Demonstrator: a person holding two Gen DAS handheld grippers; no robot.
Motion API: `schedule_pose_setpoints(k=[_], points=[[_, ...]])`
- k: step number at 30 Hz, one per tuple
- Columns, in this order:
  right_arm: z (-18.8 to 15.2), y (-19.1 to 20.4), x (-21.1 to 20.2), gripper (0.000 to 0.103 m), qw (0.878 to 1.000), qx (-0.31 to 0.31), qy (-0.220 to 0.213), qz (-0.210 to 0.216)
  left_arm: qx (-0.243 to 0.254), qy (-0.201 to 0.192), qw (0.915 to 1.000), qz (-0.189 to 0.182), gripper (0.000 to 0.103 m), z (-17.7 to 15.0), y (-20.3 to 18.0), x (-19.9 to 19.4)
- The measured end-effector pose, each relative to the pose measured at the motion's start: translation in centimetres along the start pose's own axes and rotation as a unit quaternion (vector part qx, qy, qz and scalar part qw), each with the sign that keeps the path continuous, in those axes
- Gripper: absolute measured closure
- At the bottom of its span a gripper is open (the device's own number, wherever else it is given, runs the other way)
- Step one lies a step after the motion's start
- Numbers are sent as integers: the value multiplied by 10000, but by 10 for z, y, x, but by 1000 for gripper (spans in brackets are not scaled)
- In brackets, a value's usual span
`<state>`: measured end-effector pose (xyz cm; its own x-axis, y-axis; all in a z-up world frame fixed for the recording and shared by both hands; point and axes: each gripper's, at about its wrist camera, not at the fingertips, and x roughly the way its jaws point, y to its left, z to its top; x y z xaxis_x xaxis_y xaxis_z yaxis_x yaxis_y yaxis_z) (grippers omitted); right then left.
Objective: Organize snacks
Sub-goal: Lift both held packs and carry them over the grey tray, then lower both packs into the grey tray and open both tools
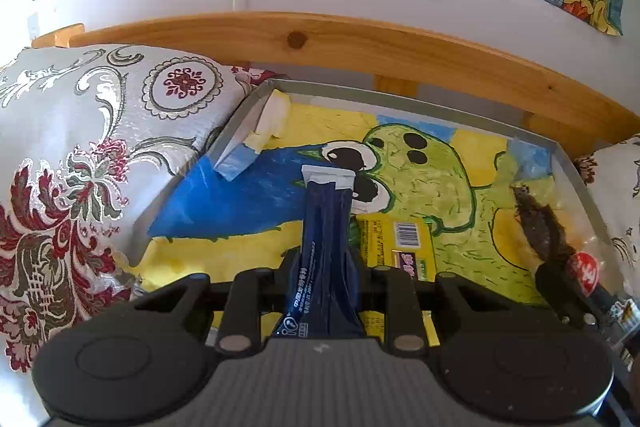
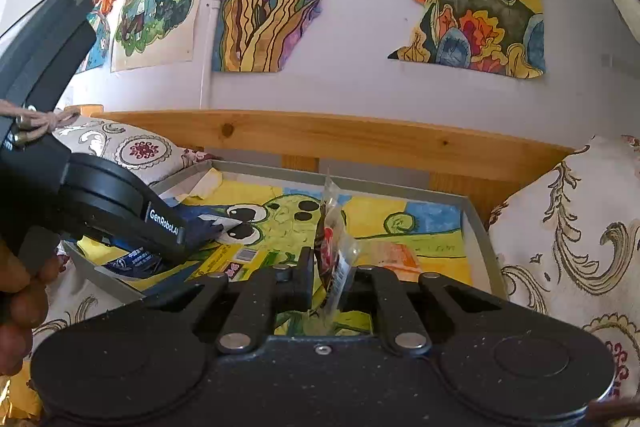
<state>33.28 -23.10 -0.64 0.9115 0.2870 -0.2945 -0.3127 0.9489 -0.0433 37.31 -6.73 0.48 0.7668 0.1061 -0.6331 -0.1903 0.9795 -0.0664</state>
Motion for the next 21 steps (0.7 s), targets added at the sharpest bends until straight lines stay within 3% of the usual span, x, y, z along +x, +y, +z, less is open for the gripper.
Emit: schedule_pose_setpoints(k=[2, 5, 14, 18, 21], points=[[-1, 1, 1, 92, 10000, -28, 43, 1, 28, 20, 10000, -8, 73, 0, -1, -2], [-1, 2, 1, 80, 9999, -60, 38, -77, 47, 23, 10000, -14, 71, 1, -2, -3], [6, -3, -12, 45, 9995, 49, -168, -276, -105, -241, 9996, -56, 35, 2, 7, -25], [14, -4, -29, 15, 9978, 89, -412, -519, -426, -579, 9973, 139, 9, -4, 18, -48], [19, -5, -44, 7, 9959, 175, -597, -651, -563, -793, 9950, 218, 5, -12, 25, -65]])
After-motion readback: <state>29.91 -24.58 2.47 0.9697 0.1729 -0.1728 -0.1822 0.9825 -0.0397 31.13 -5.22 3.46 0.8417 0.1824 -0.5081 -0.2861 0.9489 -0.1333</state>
